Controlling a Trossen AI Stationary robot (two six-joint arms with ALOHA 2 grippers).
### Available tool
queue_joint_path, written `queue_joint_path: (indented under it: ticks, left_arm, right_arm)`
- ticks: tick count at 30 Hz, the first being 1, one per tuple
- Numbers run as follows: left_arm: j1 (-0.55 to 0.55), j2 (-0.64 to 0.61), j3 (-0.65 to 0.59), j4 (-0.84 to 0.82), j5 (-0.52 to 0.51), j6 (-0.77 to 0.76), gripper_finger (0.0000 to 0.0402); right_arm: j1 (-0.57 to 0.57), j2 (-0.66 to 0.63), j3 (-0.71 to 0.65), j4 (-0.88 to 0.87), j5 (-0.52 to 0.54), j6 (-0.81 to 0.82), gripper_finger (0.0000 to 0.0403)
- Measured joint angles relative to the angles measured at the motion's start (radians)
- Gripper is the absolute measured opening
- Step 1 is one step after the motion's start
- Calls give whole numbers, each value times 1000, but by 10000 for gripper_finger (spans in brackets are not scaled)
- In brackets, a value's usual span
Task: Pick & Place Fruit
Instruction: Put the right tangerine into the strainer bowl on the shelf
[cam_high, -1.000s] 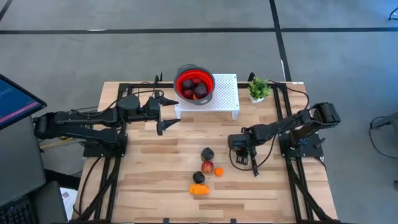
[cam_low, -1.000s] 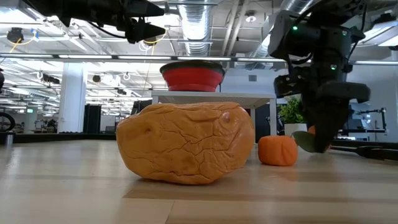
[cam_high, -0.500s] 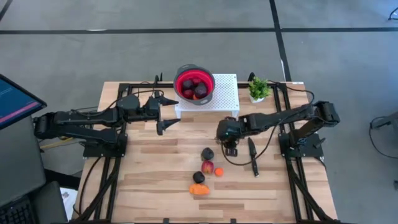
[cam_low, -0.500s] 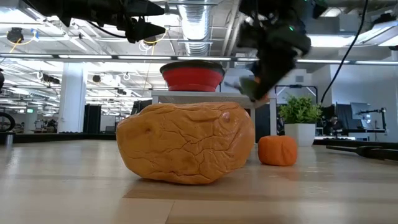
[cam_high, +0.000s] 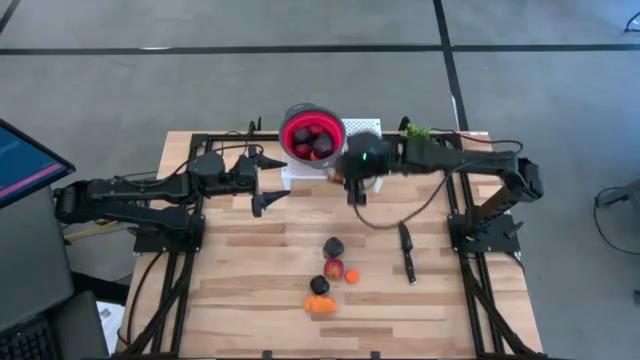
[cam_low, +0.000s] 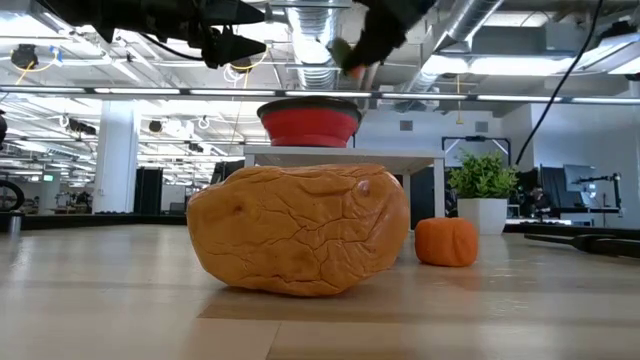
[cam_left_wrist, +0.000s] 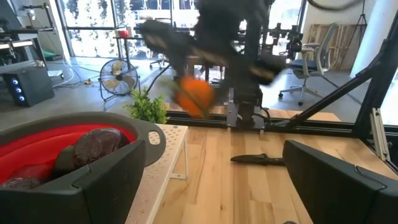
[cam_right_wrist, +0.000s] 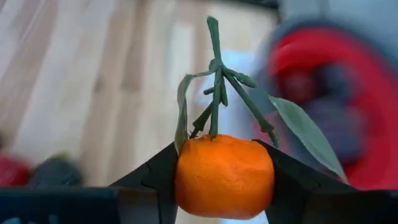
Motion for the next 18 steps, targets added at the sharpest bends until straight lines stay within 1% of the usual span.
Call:
queue_joint_path:
  ticks: [2,5,11,15,18]
  left_arm:
    - [0,0,0,0,0,0,374]
    - [0,0,0,0,0,0,374]
    - [0,0,0,0,0,0,374]
    - [0,0,0,0,0,0,374]
    - [0,0,0,1,0,0,374]
  right_arm:
    - [-42,0,38,38,0,-2,177]
    - [-100,0,78,106,-9,-2,179]
    - [-200,15,90,280,-105,38,162]
    - [-252,66,89,318,-163,72,170]
    - [-281,110,88,320,-167,85,181]
